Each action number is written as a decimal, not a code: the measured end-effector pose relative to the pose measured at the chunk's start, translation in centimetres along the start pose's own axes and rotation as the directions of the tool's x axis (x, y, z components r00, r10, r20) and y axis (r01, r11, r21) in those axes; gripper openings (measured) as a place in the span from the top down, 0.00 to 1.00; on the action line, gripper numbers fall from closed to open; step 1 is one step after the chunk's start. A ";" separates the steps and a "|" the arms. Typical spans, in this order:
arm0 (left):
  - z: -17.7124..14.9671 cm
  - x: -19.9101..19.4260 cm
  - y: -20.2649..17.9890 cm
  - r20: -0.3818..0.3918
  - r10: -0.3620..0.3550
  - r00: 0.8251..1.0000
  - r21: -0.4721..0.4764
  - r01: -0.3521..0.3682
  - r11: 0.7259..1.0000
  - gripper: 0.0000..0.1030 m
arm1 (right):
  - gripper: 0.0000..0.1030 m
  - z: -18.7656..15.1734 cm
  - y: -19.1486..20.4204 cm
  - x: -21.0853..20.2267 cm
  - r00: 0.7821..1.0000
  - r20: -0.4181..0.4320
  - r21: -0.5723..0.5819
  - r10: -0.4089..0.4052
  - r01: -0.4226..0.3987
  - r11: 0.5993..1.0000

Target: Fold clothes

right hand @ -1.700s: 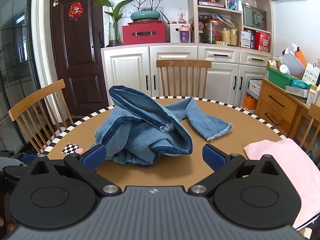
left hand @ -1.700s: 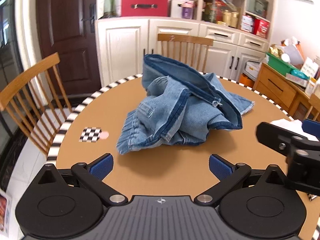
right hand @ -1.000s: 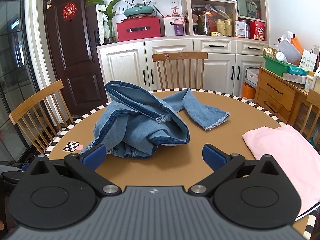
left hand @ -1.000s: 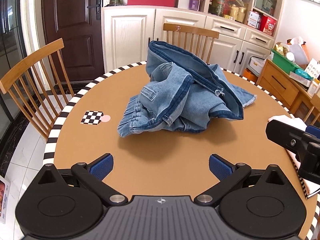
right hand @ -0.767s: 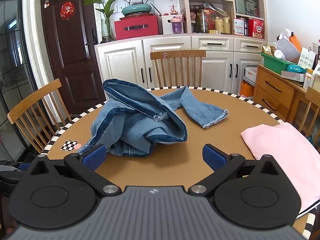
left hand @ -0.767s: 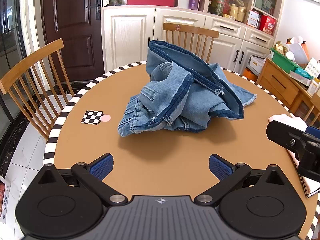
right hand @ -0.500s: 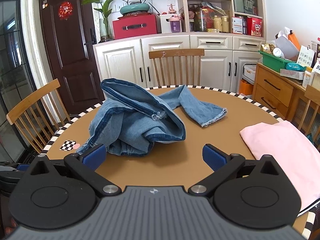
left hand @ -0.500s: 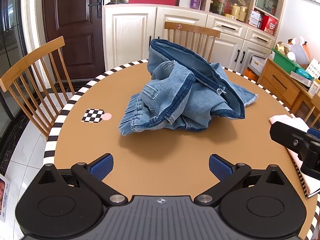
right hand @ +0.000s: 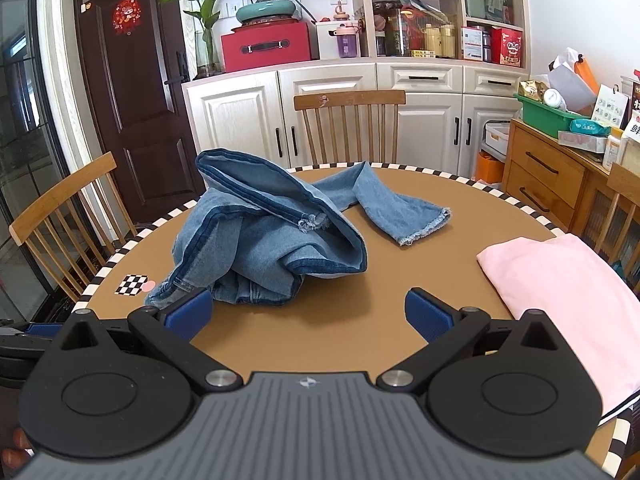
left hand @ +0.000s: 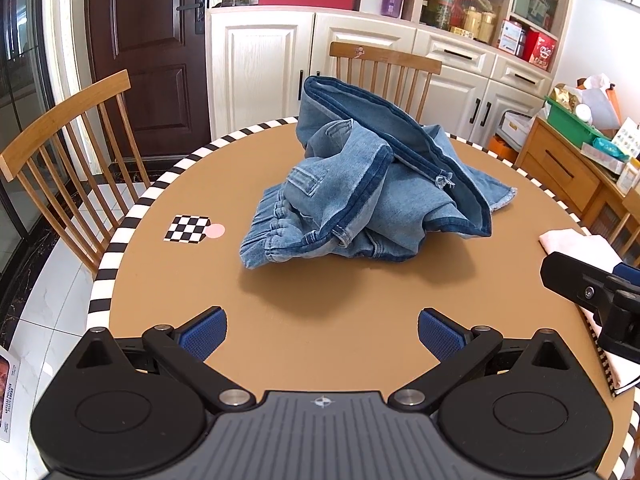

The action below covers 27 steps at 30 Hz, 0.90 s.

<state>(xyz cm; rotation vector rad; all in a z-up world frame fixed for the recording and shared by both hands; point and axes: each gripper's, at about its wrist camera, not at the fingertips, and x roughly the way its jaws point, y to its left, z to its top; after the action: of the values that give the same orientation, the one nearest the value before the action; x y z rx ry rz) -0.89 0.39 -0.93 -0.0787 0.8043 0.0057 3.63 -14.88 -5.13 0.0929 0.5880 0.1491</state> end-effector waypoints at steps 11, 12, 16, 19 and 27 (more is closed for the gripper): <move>0.0 0.2 0.0 -0.007 -0.003 1.000 -0.003 0.003 1.000 0.00 | 0.00 -0.1 -0.1 0.2 1.000 -0.014 0.004 0.001 -0.001 1.000; -0.1 0.3 0.0 -0.008 -0.003 1.000 -0.003 0.003 1.000 0.00 | 0.00 -0.1 -0.1 0.2 1.000 -0.015 0.004 0.002 -0.002 1.000; -0.1 0.4 0.1 -0.012 -0.003 1.000 -0.004 0.003 1.000 0.00 | 0.00 -0.1 -0.1 0.3 1.000 -0.018 0.001 0.004 -0.004 1.000; -0.2 0.6 0.2 -0.013 -0.004 1.000 -0.005 0.004 1.000 0.00 | 0.00 -0.1 -0.1 0.4 1.000 -0.020 -0.009 0.023 -0.023 1.000; -2.1 0.9 2.8 0.046 0.088 0.995 -0.027 -0.087 0.996 0.00 | 0.00 -1.3 2.9 1.2 0.986 0.140 -0.455 0.095 -0.021 0.890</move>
<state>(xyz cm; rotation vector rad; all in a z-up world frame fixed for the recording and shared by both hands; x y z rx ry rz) -1.84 3.03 -3.21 -0.0666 0.7606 0.1005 3.57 -11.75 -6.44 -0.3310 0.3783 0.3313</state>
